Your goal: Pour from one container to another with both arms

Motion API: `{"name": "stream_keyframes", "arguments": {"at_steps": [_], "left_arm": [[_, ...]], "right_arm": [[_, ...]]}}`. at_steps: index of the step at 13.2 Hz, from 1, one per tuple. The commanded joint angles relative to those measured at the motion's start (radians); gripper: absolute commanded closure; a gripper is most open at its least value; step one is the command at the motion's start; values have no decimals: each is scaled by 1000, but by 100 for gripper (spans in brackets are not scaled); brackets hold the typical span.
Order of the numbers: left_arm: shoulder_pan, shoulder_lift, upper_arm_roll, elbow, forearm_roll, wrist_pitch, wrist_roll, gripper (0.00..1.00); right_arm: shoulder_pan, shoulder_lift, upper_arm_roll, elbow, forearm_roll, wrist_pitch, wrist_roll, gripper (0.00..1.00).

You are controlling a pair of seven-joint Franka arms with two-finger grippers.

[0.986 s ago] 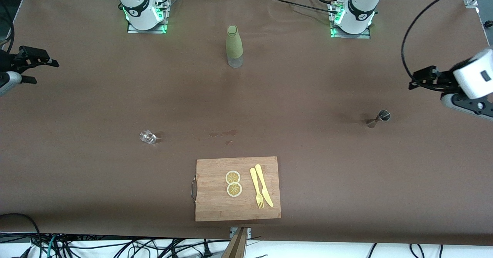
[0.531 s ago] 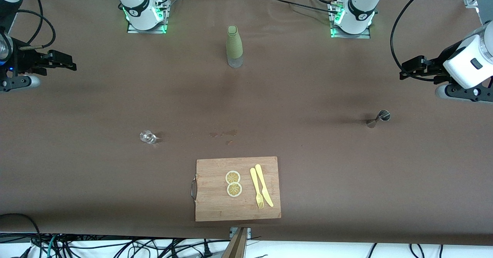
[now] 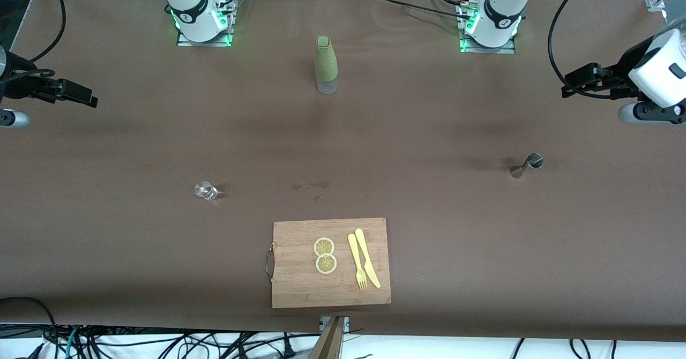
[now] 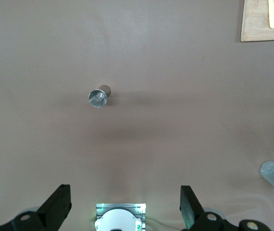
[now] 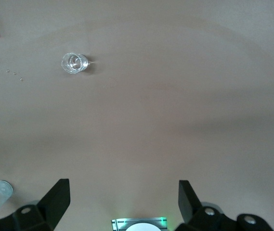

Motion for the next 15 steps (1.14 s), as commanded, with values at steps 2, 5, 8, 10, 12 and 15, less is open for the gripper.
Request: {"name": "stream_keyframes", "arguments": {"at_steps": [2,5,8,10,12,15], "left_arm": [[-1,-52,-7,-74,17,45,-18,0],[12,-48,-12,-80,8,68,-18,0],[12,-43,-12,-79,4,68,-16,0],[12,-42,-13,-77,4,68,-15,0],[12,-40,-13,-77,4,68,-9,0],[12,-37,-15,-76,4,68,-7,0]], "right_arm": [[18,-42,-16,-14,-19,33,-27,0],[34,-59,1,-18,-108,103,-3,0],[36,-59,3,-23,-88,127,-10,0],[36,-59,3,-23,-41,123,-16,0],[36,-52,-2,-12,-32,101,-17,0],[36,-53,0,-6,-32,94,-18,0]]}}
